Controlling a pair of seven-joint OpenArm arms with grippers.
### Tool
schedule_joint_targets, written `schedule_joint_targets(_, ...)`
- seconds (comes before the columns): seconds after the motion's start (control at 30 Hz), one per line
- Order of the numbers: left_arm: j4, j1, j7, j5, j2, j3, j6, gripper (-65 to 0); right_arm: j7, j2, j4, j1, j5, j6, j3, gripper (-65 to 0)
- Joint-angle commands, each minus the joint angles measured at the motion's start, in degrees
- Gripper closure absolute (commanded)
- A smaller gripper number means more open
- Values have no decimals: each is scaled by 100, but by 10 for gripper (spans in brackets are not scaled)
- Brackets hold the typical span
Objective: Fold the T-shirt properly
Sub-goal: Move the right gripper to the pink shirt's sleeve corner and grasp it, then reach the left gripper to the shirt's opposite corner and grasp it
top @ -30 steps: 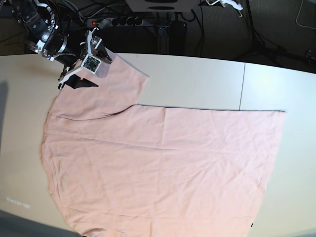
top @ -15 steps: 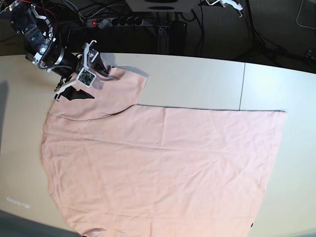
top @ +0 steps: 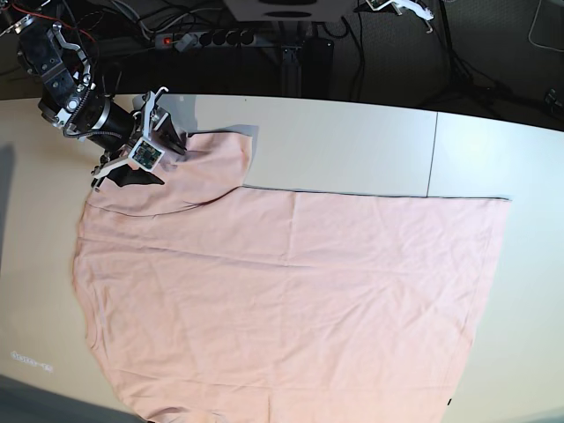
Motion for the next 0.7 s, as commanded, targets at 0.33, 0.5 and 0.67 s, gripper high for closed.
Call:
schedule_joint_targets(0.33, 833, 90, 74, 577, -693, -7, 811, -185, -203, 96, -2, 11, -136, 181, 28, 0)
schedule_joint_targets(0.5, 1493, 92, 575, 905, -1150, -7, 973, -185, -208, 94, -2, 11, -136, 184, 28, 0)
schedule_joint_targets(0.67, 1687, -111, 625, 1467, -1674, -9, 1563, -185, -227, 96, -2, 11, -138, 184, 28, 0)
